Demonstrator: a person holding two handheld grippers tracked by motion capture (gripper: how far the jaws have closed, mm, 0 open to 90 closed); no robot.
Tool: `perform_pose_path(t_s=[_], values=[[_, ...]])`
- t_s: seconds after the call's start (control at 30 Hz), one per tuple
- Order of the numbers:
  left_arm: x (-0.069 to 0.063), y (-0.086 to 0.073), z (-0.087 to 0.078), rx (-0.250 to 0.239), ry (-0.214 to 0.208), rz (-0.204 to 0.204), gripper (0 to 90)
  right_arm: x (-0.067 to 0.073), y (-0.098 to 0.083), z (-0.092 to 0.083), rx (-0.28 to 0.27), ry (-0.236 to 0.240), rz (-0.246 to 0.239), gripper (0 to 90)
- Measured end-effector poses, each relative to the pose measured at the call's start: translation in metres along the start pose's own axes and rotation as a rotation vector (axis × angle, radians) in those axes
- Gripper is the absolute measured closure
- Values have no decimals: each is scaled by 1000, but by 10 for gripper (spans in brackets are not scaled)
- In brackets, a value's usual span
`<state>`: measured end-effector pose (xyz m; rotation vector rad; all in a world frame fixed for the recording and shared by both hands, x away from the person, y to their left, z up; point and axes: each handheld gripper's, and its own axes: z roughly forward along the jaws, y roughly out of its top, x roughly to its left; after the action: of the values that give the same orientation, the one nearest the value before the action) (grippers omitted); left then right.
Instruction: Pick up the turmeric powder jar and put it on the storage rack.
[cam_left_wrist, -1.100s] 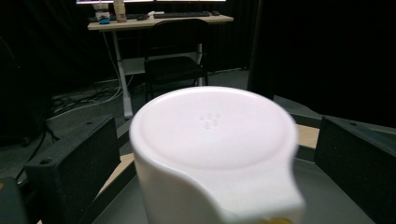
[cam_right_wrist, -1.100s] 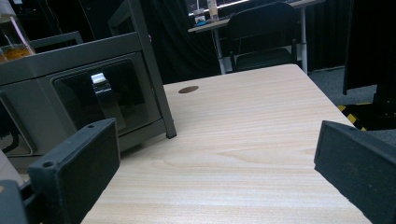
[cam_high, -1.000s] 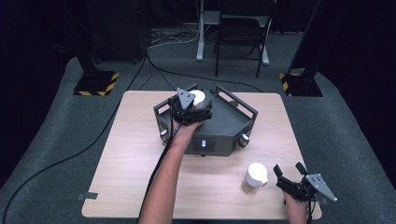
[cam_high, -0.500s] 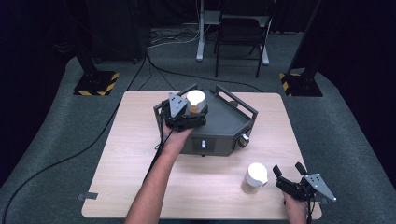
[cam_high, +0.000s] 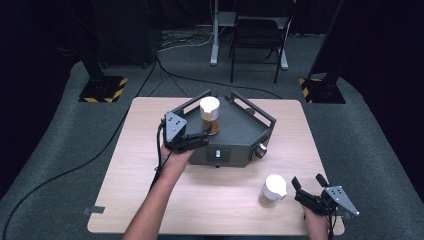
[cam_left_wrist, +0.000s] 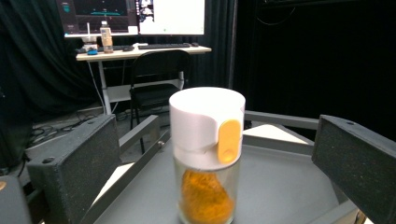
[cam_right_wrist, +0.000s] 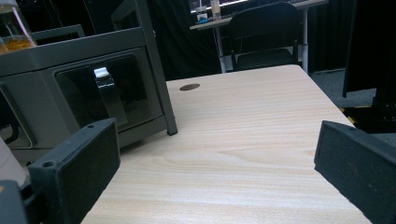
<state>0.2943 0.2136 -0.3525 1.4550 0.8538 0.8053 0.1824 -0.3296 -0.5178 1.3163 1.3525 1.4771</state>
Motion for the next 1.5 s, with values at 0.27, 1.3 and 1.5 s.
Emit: perform_pose_path(t_s=[0.27,1.3,1.5], values=[[7,-14,-20,-27,-10,-20,11,-1,0,0,-1,-1,6,0],[42,-75,-44,18,-19,-101,12,-1,-1,-1,-4,5,1,0],[44,-90,-51,9,-2,-113,10,-1,-1,-1,-7,4,-2,0]])
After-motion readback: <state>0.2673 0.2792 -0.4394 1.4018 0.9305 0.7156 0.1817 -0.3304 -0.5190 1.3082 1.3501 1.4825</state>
